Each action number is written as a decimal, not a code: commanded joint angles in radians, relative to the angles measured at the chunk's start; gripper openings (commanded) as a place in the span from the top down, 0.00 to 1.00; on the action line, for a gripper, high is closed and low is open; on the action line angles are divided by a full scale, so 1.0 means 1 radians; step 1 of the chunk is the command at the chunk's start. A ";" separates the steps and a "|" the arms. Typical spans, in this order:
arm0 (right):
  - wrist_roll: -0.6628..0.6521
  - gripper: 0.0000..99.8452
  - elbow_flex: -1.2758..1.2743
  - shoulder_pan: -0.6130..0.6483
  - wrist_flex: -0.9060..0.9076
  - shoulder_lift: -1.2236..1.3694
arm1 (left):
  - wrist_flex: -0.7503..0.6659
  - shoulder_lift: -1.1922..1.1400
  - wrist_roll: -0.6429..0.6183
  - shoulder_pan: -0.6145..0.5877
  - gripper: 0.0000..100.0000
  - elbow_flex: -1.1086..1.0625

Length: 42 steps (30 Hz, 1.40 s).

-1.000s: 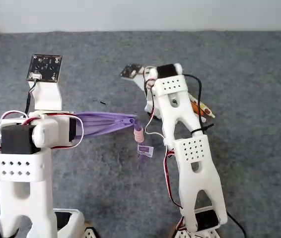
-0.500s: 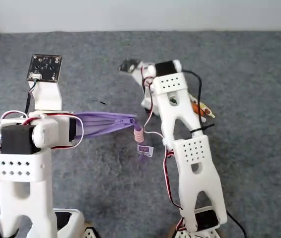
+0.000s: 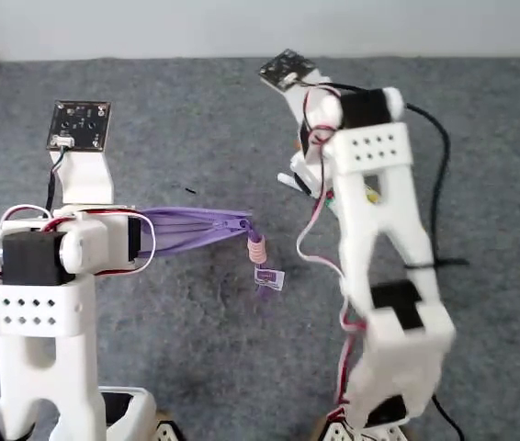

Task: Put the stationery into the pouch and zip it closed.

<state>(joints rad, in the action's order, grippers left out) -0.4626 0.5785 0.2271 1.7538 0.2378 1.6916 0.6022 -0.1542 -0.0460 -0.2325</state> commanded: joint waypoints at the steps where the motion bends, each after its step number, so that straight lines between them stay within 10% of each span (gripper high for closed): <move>1: 0.048 0.99 -0.132 0.001 0.042 -0.285 | -0.017 -0.006 -0.014 0.008 0.99 0.028; 9: 0.094 0.99 -0.282 0.070 0.039 -0.641 | -0.017 -0.008 -0.014 0.008 0.99 0.028; 22: 0.655 0.99 -0.347 0.334 -0.139 -0.849 | -0.017 -0.008 -0.014 0.008 0.99 0.028; 42: 0.698 0.99 -0.914 0.593 -0.967 -1.061 | -0.017 -0.008 -0.014 0.008 0.99 0.028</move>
<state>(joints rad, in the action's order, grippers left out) 0.2862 -0.2025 0.8055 0.9114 -0.7242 1.6901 0.6022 -0.1542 -0.0460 -0.2325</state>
